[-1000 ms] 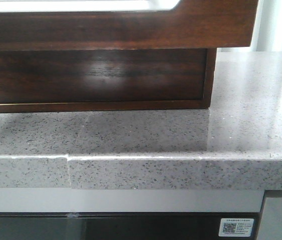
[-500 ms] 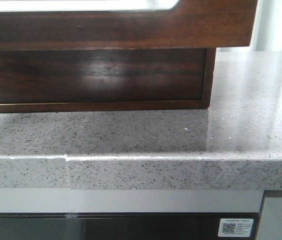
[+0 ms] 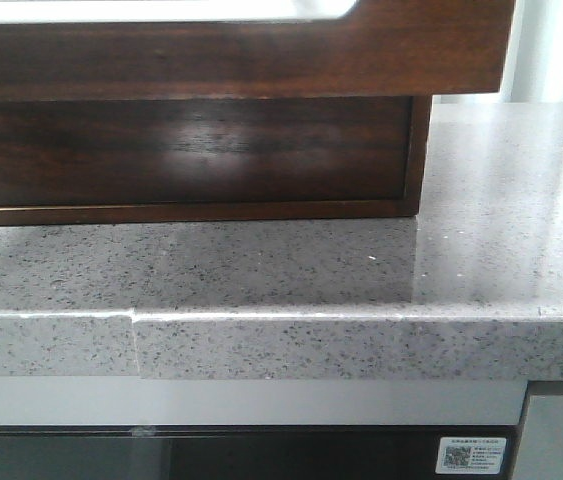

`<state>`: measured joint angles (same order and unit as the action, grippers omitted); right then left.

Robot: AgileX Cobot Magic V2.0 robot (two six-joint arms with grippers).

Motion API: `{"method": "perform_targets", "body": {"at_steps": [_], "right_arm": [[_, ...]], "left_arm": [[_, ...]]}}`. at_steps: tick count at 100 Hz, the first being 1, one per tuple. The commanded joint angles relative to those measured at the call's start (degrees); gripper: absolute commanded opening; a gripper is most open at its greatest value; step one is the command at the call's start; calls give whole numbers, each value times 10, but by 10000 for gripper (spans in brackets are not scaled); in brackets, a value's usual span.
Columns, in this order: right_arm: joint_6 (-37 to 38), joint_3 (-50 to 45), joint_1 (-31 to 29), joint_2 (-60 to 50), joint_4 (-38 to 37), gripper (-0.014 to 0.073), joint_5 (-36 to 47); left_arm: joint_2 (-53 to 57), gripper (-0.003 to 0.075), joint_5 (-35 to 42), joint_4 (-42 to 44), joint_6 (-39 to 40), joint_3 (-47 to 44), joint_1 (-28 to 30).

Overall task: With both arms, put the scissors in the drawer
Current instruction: 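Lower the right gripper onto the grey-orange scissors and grasp them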

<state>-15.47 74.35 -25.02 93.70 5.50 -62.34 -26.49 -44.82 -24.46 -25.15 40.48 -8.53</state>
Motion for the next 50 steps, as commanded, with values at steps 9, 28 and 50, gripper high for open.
{"method": "perform_targets", "body": {"at_steps": [9, 28, 50], "right_arm": [[-10, 39, 9, 5, -16, 364, -1], [-10, 44, 9, 10, -34, 364, 0], [-10, 44, 9, 25, -37, 364, 3]], "left_arm": [[-4, 473, 42, -15, 5, 19, -4], [-4, 473, 42, -15, 5, 19, -4], [-4, 473, 42, -15, 5, 19, -4]]}}
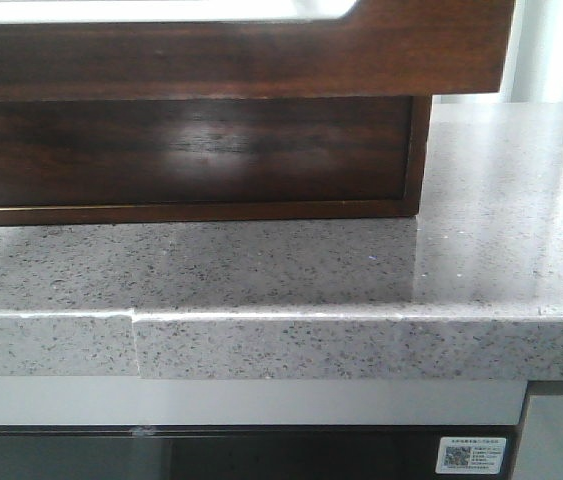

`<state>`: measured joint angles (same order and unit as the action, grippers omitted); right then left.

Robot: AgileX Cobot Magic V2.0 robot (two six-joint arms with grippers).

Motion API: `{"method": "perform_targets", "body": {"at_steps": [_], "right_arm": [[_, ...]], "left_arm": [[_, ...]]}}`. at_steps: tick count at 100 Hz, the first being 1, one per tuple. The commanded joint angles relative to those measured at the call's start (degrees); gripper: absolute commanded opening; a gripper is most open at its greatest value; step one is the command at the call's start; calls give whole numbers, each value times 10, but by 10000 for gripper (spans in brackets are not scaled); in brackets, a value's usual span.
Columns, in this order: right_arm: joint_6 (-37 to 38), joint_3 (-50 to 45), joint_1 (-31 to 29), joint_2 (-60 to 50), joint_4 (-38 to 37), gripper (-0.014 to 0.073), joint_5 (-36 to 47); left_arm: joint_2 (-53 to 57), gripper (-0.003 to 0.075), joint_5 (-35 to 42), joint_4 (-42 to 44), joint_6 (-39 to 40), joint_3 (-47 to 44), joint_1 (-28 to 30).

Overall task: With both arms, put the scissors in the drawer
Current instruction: 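Lower the right gripper onto the grey-orange scissors and grasp them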

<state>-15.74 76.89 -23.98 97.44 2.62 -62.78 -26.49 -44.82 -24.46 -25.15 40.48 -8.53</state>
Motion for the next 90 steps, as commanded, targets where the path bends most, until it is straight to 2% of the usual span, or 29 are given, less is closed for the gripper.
{"method": "perform_targets", "body": {"at_steps": [1, 16, 34, 57, 78, 90], "right_arm": [[-7, 18, -1, -10, -8, 364, 8], [-7, 19, -1, -2, -7, 343, 6], [-7, 19, -1, 1, -7, 219, 8], [-7, 19, -1, 5, -7, 183, 8], [-8, 24, -1, 5, -7, -1, 5], [-10, 24, -1, 5, -8, -51, 5]], "left_arm": [[-4, 473, 42, -15, 5, 19, -4], [-4, 473, 42, -15, 5, 19, -4], [-4, 473, 41, -15, 5, 19, -4], [-4, 473, 41, -15, 5, 19, -4], [-4, 473, 39, -15, 5, 19, -4], [-4, 473, 39, -15, 5, 19, -4]]}}
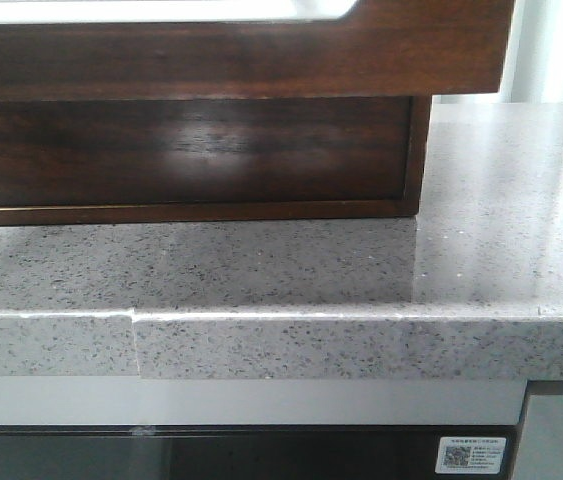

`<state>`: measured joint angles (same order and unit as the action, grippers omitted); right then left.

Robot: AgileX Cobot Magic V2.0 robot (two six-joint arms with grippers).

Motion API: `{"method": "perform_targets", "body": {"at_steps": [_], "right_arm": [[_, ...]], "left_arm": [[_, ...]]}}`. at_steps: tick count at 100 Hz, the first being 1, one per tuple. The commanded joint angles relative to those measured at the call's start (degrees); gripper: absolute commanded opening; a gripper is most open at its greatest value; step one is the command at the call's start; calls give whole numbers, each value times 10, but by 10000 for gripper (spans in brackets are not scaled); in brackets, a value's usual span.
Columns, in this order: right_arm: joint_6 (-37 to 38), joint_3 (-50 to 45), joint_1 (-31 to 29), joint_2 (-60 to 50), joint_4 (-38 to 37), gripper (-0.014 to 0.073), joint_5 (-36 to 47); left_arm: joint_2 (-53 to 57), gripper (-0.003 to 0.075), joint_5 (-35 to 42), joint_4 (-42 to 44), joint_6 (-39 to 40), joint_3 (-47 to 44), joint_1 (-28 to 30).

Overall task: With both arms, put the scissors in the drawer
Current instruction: 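Lower the right gripper onto the grey-orange scissors and grasp them, then carry the scissors with the right gripper over the open drawer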

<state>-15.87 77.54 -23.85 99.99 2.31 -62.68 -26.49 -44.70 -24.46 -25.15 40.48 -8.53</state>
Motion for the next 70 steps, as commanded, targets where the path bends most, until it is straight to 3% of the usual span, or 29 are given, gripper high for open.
{"method": "perform_targets", "body": {"at_steps": [1, 24, 44, 70], "right_arm": [[-8, 18, -3, -20, -5, -52, 4], [-8, 18, -2, -38, -6, -52, 2], [-29, 22, 6, -123, 17, -52, 20], [-79, 100, 83, -252, 49, -52, 39]], "left_arm": [[-4, 473, 37, -15, 5, 19, -4], [-4, 473, 37, -15, 5, 19, -4], [-4, 473, 36, -15, 5, 19, -4], [-4, 473, 36, -15, 5, 19, -4]]}}
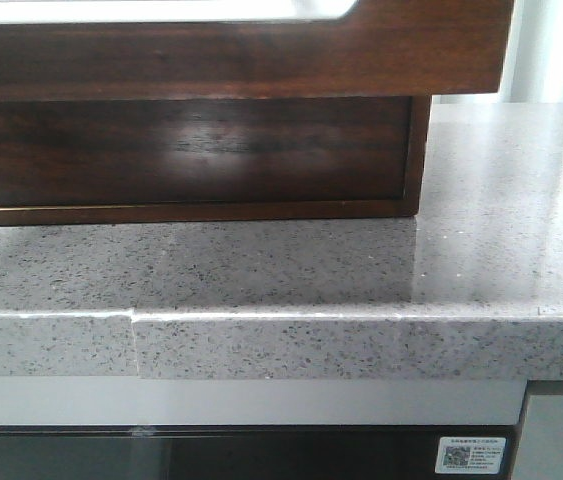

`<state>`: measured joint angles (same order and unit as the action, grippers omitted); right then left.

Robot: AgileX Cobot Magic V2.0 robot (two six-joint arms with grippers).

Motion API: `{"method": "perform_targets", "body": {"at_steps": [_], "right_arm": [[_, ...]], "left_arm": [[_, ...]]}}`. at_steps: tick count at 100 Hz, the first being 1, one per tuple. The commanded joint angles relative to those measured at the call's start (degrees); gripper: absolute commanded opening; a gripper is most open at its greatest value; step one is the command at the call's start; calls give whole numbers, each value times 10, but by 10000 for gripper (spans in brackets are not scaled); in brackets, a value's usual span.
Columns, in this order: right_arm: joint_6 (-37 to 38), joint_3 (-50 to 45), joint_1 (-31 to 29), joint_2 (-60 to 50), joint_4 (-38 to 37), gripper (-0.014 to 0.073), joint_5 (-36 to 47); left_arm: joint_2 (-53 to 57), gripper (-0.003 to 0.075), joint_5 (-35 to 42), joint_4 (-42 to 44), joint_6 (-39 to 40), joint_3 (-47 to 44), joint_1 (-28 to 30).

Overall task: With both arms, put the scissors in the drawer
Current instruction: 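Carry the scissors with the right gripper over the open drawer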

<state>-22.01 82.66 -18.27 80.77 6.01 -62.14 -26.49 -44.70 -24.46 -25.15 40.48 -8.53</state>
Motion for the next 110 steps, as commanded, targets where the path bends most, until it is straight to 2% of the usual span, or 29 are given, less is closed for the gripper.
{"method": "perform_targets", "body": {"at_steps": [1, 16, 39, 80, 97, 110], "right_arm": [[-18, 54, 30, -63, 12, -52, 34], [-49, 113, 103, -104, 34, -52, 45], [-110, 185, 259, -108, 52, -52, 50], [-236, 190, 518, -41, 48, -52, 92], [-245, 190, 618, 15, -42, -52, 98], [-201, 190, 663, 61, -136, -52, 96]], "left_arm": [[-4, 473, 36, -15, 5, 19, -4], [-4, 473, 36, -15, 5, 19, -4], [-4, 473, 36, -15, 5, 19, -4], [-4, 473, 36, -15, 5, 19, -4], [-4, 473, 36, -15, 5, 19, -4], [-4, 473, 36, -15, 5, 19, -4]]}}
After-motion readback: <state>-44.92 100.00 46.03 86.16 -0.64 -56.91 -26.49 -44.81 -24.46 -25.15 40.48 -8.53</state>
